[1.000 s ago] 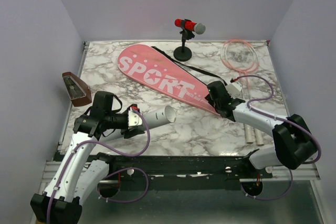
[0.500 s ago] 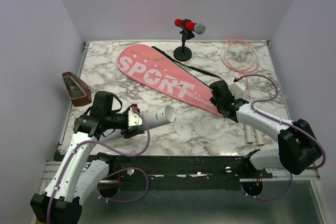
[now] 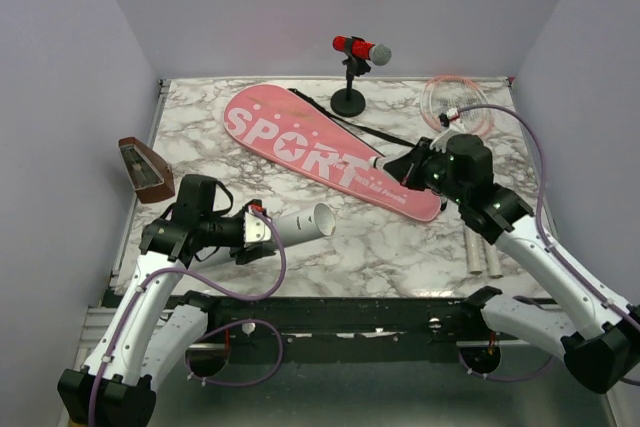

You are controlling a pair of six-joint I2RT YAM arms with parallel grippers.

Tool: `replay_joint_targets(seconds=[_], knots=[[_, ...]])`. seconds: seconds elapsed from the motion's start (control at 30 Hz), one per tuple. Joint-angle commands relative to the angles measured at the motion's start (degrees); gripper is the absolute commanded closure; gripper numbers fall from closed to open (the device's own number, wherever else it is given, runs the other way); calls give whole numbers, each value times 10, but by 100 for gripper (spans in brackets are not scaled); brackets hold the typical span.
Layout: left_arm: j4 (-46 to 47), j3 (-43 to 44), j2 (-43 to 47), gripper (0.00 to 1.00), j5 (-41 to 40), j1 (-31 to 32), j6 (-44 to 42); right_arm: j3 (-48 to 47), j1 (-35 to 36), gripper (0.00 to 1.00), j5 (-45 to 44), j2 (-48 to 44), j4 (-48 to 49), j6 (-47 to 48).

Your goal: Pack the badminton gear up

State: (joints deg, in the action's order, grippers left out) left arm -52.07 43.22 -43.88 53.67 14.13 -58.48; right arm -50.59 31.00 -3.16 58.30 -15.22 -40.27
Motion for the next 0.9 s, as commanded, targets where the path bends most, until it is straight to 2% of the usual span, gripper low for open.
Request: replay_joint_targets(seconds=[0.0,0.1,0.37,0.63,0.87], knots=[[0,-5,2,48,3,4,-22,-72,-1,96,263,-31,-93,92],[2,-5,1,48,9,4,-22,-117,-2,95,348,-44,-125,108],[1,0,-2,48,7,4,-20,-183,-1,94,461,-25,-183,137],[7,2,-5,48,10,4,-11,-189,16,93,460,3,-202,157],[18,7,-13,48,9,4,2,-215,112,93,397,59,-174,152]])
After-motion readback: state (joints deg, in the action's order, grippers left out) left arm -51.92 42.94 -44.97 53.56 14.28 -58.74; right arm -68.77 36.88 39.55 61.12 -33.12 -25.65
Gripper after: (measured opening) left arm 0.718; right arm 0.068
